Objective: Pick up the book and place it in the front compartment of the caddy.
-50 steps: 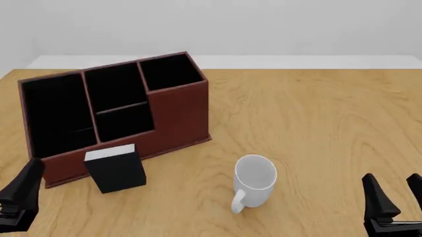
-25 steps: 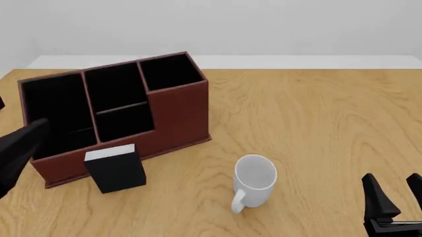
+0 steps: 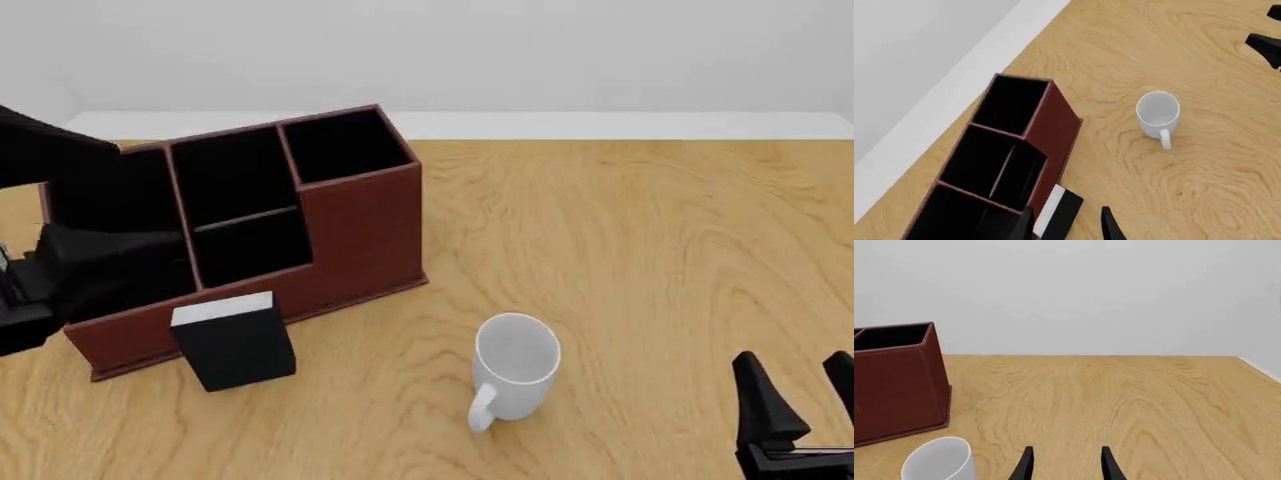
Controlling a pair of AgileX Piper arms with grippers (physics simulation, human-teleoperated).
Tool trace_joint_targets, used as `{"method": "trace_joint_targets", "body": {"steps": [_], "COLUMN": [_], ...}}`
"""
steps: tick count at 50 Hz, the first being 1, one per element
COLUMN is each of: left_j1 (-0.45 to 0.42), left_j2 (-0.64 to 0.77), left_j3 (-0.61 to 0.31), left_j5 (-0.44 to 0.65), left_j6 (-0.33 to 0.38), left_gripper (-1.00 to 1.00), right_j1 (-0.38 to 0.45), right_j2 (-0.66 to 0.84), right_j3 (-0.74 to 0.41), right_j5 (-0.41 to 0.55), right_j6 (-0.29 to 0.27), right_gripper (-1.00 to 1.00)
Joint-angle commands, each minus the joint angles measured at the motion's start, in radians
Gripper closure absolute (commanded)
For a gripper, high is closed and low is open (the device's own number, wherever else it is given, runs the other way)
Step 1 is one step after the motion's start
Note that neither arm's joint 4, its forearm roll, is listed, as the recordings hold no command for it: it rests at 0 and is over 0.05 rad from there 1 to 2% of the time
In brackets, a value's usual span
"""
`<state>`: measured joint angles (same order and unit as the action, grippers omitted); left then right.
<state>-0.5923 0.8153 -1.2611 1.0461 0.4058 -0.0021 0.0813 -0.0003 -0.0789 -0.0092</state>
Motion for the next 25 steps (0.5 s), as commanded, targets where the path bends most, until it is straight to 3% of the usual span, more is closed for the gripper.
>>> {"method": "trace_joint_targets", "body": {"steps": [1,2,4,6,10,12,17,22,25], "left_j1": [-0.050,-0.037,-0.009,-0.004,0.058,0.085,0.095,0.180,0.182], "left_j2": [0.146,0.162,0.178,0.196,0.216,0.228,0.252,0.257,0.236], "left_j3": [-0.037,-0.054,-0.057,-0.060,-0.058,-0.007,-0.015,0.003,0.076], "left_j5": [0.174,0.174,0.174,0.174,0.174,0.174,0.174,0.174,0.174], "left_j6": [0.143,0.131,0.206,0.219,0.322,0.410,0.462,0.592,0.650], "left_gripper": [-1.00,-1.00,-1.00,-1.00,-1.00,-1.00,-1.00,-1.00,-1.00], "right_j1": [-0.007,-0.007,-0.007,-0.006,-0.005,-0.003,0.002,-0.001,-0.002], "right_j2": [-0.001,-0.001,0.002,-0.002,-0.001,0.003,0.009,0.009,0.008], "right_j3": [0.000,0.000,0.000,0.000,0.000,0.000,0.000,0.000,0.000], "right_j5": [0.002,0.001,-0.001,0.002,0.003,0.000,-0.006,-0.007,-0.007], "right_j6": [-0.003,-0.003,-0.002,-0.002,-0.003,-0.006,-0.007,-0.002,-0.001], "right_gripper": [-1.00,-1.00,-1.00,-1.00,-1.00,-1.00,-1.00,-1.00,-1.00]}}
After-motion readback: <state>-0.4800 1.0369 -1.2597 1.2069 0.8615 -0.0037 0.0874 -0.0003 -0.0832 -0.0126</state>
